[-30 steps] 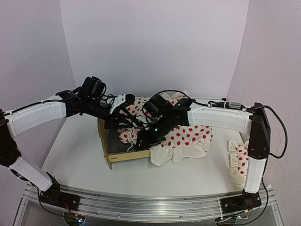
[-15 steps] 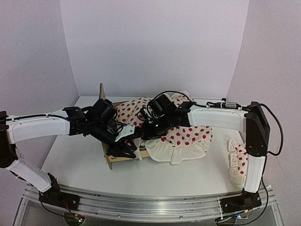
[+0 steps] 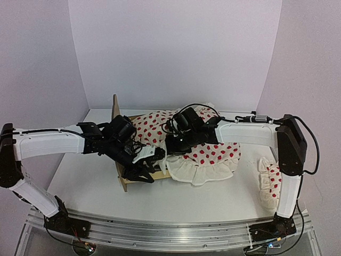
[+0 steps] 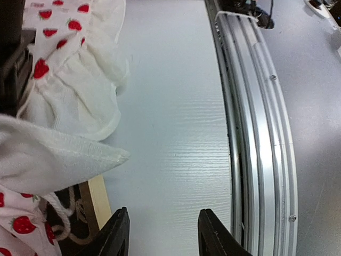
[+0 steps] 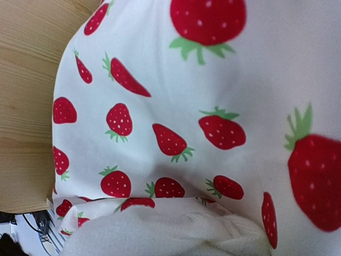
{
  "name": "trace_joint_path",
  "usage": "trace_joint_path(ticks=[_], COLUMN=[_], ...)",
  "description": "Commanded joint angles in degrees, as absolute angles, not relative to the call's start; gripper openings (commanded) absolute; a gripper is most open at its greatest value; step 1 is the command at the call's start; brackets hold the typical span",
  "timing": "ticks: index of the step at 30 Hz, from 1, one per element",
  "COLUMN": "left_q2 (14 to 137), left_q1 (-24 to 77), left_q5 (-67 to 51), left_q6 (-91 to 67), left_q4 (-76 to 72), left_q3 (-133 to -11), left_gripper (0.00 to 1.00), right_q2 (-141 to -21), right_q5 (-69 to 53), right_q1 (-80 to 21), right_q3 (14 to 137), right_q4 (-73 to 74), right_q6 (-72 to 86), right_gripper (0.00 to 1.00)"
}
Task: Set up the pet bed
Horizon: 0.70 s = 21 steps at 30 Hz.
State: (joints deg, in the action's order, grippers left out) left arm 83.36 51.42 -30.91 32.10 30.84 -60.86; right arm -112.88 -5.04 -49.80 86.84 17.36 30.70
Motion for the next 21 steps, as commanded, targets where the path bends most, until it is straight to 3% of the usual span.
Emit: trace_joint_path(ticks=[1, 6, 21], left_q2=[86.58, 92.23, 99.57], left_q1=[51.37, 48.19, 43.83], left_q5=[-23.05, -19.09, -22.42], left_q6=[30.57, 20.40, 15.25], left_q4=[29.24, 30.33, 35.93], left_q3=[-62.41, -67.31, -70.17], left_gripper=[0.49, 0.63, 0.68], right_q2=[-109.59, -108.67, -107.15], right_q5=[-2.24, -4.24, -8.69], right_q1=[-48.92, -48.87, -48.93], right_q3=[85.75, 85.37, 84.16], right_q4=[15.50, 15.43, 14.48], right_q6=[33.02, 32.15, 29.31], right_gripper=[0.27, 0.27, 0.29])
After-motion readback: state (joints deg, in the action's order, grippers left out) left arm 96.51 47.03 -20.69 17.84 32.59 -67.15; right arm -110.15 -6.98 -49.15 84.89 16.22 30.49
